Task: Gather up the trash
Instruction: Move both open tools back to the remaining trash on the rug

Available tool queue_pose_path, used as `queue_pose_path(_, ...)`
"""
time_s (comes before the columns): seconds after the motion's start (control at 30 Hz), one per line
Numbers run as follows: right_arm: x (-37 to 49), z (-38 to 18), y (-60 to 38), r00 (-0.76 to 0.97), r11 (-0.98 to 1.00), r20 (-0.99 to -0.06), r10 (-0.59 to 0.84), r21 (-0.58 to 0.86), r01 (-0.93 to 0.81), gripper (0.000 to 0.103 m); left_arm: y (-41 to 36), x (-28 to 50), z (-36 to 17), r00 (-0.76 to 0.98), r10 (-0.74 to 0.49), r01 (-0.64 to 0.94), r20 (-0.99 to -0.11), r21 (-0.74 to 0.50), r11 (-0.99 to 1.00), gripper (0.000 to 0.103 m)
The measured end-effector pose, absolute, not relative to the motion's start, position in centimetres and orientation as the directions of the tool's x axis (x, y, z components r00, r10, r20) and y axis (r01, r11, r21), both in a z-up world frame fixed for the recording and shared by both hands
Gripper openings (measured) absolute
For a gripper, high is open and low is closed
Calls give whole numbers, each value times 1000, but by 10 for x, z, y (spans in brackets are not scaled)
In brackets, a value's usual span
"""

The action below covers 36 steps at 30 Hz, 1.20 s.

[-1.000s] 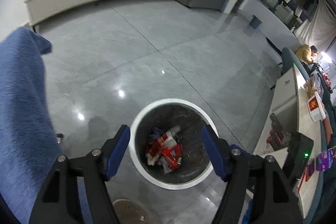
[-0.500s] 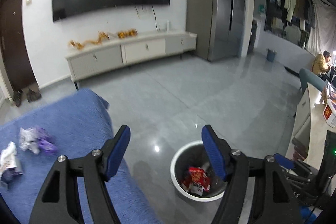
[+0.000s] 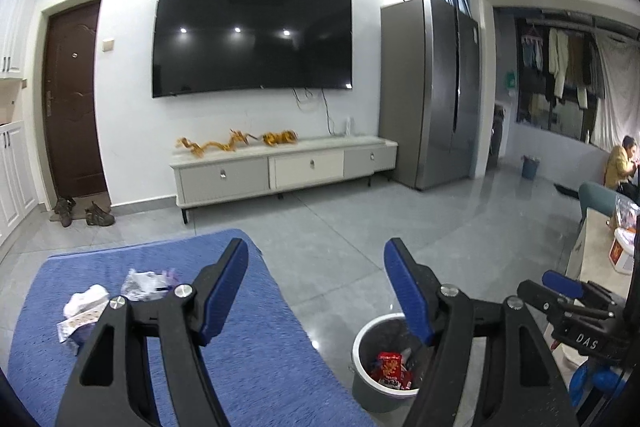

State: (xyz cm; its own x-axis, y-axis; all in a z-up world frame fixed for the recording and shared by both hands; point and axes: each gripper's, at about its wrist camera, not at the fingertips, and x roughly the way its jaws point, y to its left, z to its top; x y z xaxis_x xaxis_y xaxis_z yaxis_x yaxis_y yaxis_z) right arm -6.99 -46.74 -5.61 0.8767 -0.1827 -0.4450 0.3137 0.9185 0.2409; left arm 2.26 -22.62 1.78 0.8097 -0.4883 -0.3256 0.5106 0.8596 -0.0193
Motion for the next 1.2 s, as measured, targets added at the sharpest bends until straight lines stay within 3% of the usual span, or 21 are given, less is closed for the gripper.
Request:
queue_pose_path(0.3, -94, 5, -403, 924, 959, -336, -183, 144, 243, 87, -150, -16, 44, 866, -453, 445, -209, -91, 891, 80)
queue_pose_path(0.57, -110, 45, -352, 954, 979, -246, -174, 59, 194, 98, -100, -45, 56, 895, -416, 405, -160, -93, 909, 88)
queue_pose_path(0.73, -118, 57, -327, 965, 988, -216, -147, 24, 155, 100, -74, -60, 60, 919, -374, 362, -127, -108, 926, 88)
queue_pose_path(0.87, -125, 63, -313, 972, 992, -198, -125, 0, 127, 101, -59, -71, 62, 931, -346, 334, -117, -109, 936, 98)
queue_pose_path(1.2, -151, 78, -299, 988, 997, -133, -81, -1, 81, 103, -46, -97, 73, 947, -310, 302, -83, -100, 948, 99)
